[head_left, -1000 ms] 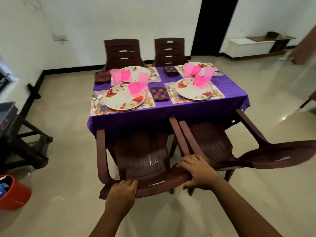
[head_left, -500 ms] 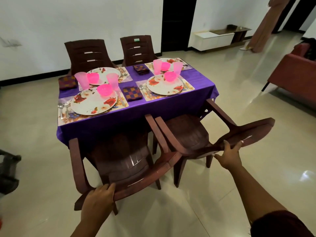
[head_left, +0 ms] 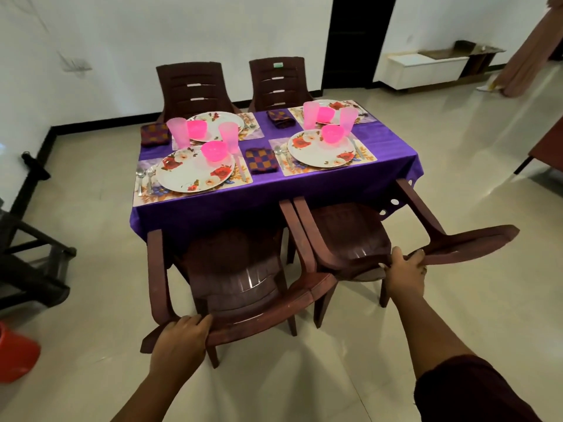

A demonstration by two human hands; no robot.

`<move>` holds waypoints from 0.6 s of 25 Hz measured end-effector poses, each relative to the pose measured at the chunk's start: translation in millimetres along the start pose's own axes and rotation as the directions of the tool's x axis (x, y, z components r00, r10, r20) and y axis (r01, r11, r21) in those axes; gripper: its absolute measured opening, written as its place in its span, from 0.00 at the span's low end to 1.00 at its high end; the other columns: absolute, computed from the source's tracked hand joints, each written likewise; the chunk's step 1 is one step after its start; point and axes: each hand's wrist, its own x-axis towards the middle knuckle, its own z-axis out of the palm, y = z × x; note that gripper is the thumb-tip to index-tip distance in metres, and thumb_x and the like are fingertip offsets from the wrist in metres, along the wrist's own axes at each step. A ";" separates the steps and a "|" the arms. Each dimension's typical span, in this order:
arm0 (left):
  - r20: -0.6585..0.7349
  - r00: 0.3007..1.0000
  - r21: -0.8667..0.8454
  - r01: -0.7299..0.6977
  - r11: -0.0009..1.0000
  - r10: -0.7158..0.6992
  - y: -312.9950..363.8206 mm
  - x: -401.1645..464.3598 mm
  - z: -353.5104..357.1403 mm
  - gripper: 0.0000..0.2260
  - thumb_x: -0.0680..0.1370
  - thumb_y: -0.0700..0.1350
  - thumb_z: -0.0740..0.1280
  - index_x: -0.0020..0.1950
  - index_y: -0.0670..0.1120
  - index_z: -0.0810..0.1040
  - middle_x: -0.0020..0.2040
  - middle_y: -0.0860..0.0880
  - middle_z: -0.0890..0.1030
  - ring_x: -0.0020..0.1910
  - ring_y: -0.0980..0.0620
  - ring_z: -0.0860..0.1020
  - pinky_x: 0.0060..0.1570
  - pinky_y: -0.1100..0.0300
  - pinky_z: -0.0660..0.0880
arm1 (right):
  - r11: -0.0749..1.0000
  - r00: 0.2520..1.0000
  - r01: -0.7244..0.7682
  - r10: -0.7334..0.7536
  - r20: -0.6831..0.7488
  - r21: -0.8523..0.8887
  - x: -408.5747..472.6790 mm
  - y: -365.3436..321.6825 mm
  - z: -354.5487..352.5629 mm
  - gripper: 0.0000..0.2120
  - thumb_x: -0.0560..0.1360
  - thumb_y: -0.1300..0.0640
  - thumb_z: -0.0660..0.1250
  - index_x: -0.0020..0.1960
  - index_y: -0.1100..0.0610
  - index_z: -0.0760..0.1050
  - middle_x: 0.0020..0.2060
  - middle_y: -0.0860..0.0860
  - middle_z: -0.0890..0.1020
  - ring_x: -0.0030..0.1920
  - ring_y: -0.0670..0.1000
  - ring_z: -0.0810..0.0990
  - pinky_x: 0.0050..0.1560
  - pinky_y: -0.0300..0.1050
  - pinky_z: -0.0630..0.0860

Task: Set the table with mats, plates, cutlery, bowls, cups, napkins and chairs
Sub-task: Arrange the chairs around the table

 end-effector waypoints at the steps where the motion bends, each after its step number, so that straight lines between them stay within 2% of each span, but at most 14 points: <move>1: 0.007 1.000 0.010 0.005 1.000 -0.005 0.1 -0.3 0.4 0.18 0.57 0.39 0.80 0.44 0.47 0.83 0.32 0.51 0.80 0.29 0.48 0.79 0.28 0.59 0.74 | 1.000 1.000 0.024 -0.024 0.004 0.001 -0.4 1.9 0.6 0.12 0.79 0.57 0.64 0.59 0.55 0.63 0.67 0.66 0.56 0.57 0.72 0.69 0.63 0.62 0.70; 4: 0.017 1.000 0.043 -0.001 0.999 0.000 2.6 0.7 -3.2 0.18 0.56 0.39 0.80 0.44 0.47 0.83 0.32 0.51 0.79 0.29 0.48 0.79 0.28 0.59 0.74 | 0.996 0.991 0.058 -0.050 0.125 -0.061 3.7 10.8 -10.1 0.14 0.78 0.62 0.62 0.59 0.55 0.62 0.66 0.65 0.58 0.50 0.70 0.73 0.56 0.59 0.74; 6: 0.020 1.000 0.063 0.012 0.998 -0.013 3.6 -0.4 -3.7 0.18 0.56 0.39 0.80 0.43 0.47 0.83 0.31 0.51 0.79 0.29 0.48 0.78 0.26 0.58 0.73 | 0.988 0.960 0.007 0.036 0.278 -0.153 4.6 0.8 -27.7 0.19 0.76 0.65 0.60 0.64 0.56 0.60 0.69 0.66 0.54 0.54 0.68 0.75 0.57 0.58 0.75; 8: 0.012 1.000 0.068 0.022 0.997 -0.023 4.1 -1.7 -4.5 0.18 0.55 0.39 0.80 0.43 0.47 0.82 0.31 0.50 0.78 0.28 0.48 0.78 0.25 0.56 0.73 | 0.972 0.948 -0.028 0.100 0.301 -0.235 -7.5 -37.4 -46.8 0.23 0.76 0.59 0.63 0.68 0.57 0.59 0.71 0.65 0.52 0.61 0.67 0.73 0.60 0.57 0.73; 9: 0.020 1.000 0.073 0.017 0.997 -0.018 4.4 -2.0 -4.6 0.18 0.55 0.39 0.81 0.43 0.47 0.82 0.31 0.50 0.79 0.28 0.48 0.78 0.26 0.56 0.73 | 0.975 0.966 0.037 0.021 0.257 -0.220 -23.5 -65.2 -57.0 0.26 0.76 0.55 0.64 0.70 0.57 0.59 0.71 0.62 0.55 0.62 0.65 0.73 0.59 0.56 0.74; 10: 0.027 1.000 0.078 0.005 0.997 -0.007 4.5 -1.8 -4.0 0.19 0.55 0.40 0.81 0.43 0.47 0.83 0.32 0.50 0.79 0.29 0.48 0.78 0.26 0.56 0.74 | 0.977 0.969 0.165 -0.135 0.207 -0.133 -43.7 -94.9 -62.2 0.28 0.76 0.51 0.65 0.72 0.55 0.59 0.70 0.59 0.60 0.62 0.62 0.73 0.58 0.54 0.74; 11: 0.042 0.999 0.077 0.008 0.997 -0.012 5.1 -1.7 -5.5 0.19 0.55 0.41 0.82 0.44 0.47 0.83 0.32 0.51 0.80 0.29 0.48 0.79 0.26 0.56 0.75 | 0.939 0.921 0.344 -0.340 0.192 0.015 -67.0 -123.6 -63.2 0.29 0.76 0.47 0.64 0.73 0.52 0.59 0.70 0.55 0.63 0.64 0.58 0.72 0.59 0.53 0.73; 12: 0.052 0.999 0.078 0.000 0.997 -0.005 5.6 -1.5 -6.1 0.19 0.55 0.41 0.82 0.44 0.47 0.83 0.32 0.51 0.80 0.29 0.49 0.79 0.27 0.57 0.75 | 0.835 0.799 0.520 -0.550 0.244 0.179 -94.5 -147.3 -60.1 0.30 0.76 0.41 0.64 0.74 0.48 0.60 0.70 0.51 0.66 0.66 0.55 0.70 0.63 0.53 0.70; 13: 0.060 0.998 0.089 0.005 0.996 -0.010 5.3 -2.1 -5.4 0.20 0.55 0.40 0.81 0.44 0.48 0.83 0.32 0.51 0.80 0.29 0.49 0.79 0.27 0.57 0.75 | 0.715 0.625 0.632 -0.698 0.348 0.298 -124.0 -165.5 -54.2 0.33 0.74 0.33 0.62 0.74 0.44 0.60 0.71 0.48 0.67 0.69 0.52 0.67 0.69 0.55 0.65; 14: 0.064 0.998 0.091 0.011 0.996 -0.017 5.1 -2.0 -5.4 0.20 0.54 0.39 0.81 0.44 0.48 0.83 0.33 0.51 0.81 0.29 0.49 0.79 0.28 0.58 0.75 | 0.631 0.460 0.708 -0.753 0.471 0.318 -147.3 -175.4 -43.5 0.37 0.70 0.28 0.61 0.74 0.43 0.60 0.71 0.47 0.67 0.71 0.51 0.65 0.72 0.56 0.60; 15: 0.090 0.995 0.086 0.024 0.996 -0.032 6.7 -2.8 -10.6 0.20 0.55 0.40 0.80 0.45 0.49 0.83 0.35 0.51 0.81 0.31 0.49 0.79 0.29 0.58 0.75 | 0.571 0.356 0.783 -0.736 0.575 0.246 -161.1 -176.8 -28.1 0.40 0.67 0.25 0.61 0.74 0.43 0.60 0.71 0.47 0.68 0.70 0.52 0.65 0.73 0.57 0.58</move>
